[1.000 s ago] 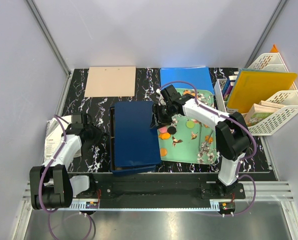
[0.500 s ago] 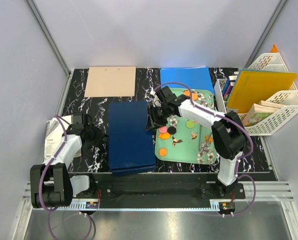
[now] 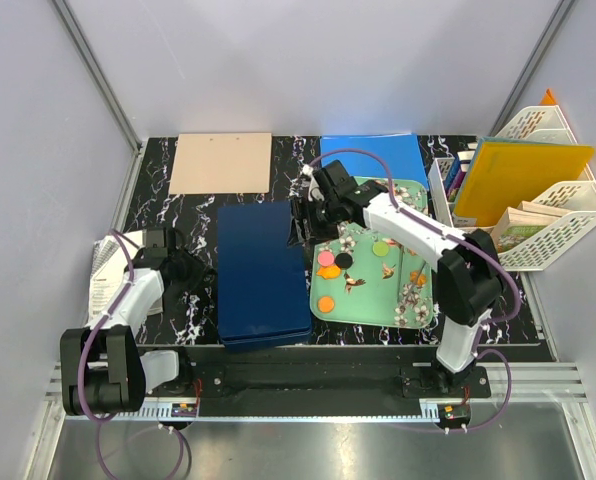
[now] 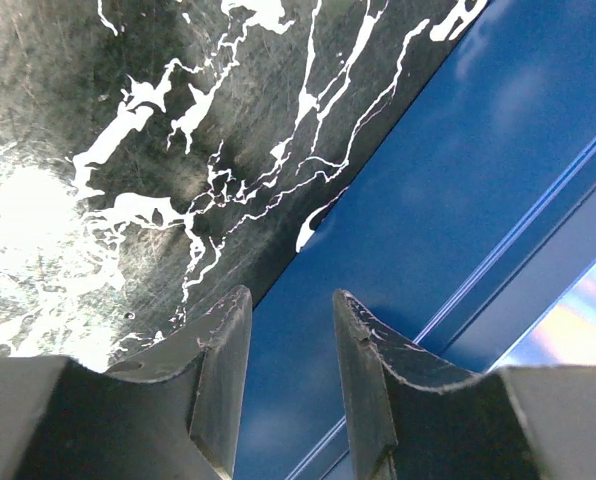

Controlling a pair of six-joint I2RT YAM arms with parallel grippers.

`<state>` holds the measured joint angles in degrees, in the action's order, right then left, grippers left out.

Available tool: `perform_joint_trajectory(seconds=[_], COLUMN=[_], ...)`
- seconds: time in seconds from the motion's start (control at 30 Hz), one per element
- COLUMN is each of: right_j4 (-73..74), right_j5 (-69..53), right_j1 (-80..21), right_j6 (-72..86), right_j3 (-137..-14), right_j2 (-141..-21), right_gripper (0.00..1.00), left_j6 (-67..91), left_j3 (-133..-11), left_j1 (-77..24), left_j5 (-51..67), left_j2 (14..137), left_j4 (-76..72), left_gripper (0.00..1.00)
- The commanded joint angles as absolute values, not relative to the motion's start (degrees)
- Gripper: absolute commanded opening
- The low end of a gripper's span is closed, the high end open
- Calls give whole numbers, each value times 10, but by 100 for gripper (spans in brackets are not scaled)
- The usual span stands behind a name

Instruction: Pack the cookies

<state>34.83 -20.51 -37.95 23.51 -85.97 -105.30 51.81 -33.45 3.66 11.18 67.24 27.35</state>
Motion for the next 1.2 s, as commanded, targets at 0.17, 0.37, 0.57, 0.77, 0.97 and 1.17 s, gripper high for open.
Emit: perform_joint_trajectory(seconds=[0.17, 0.37, 0.57, 0.77, 0.97, 1.17], right_j4=[382, 383, 391, 396, 397, 395], right_j5=[-133, -90, -75, -109, -123, -126], right_j1=[-352, -307, -293, -292, -301, -308], right_j6=[210, 235, 228, 241, 248, 255], right_j3=[-987, -1121, -1282, -1358, -1352, -1331], right_j2=[-1026, -1141, -1272, -1344, -1364, -1358], right_gripper=[68, 51, 31, 25, 22, 21], left_j6=[474, 435, 373, 320, 306, 297], left_j3=[-464, -574, -593, -517, -443, -440], left_j1=[50, 35, -23, -69, -81, -93], left_j5=[22, 41, 24, 44, 82, 158], left_j2=[652, 672, 600, 527, 467, 455], left_j4=[336, 384, 399, 412, 417, 383], left_gripper=[41, 40, 40, 19, 0, 0])
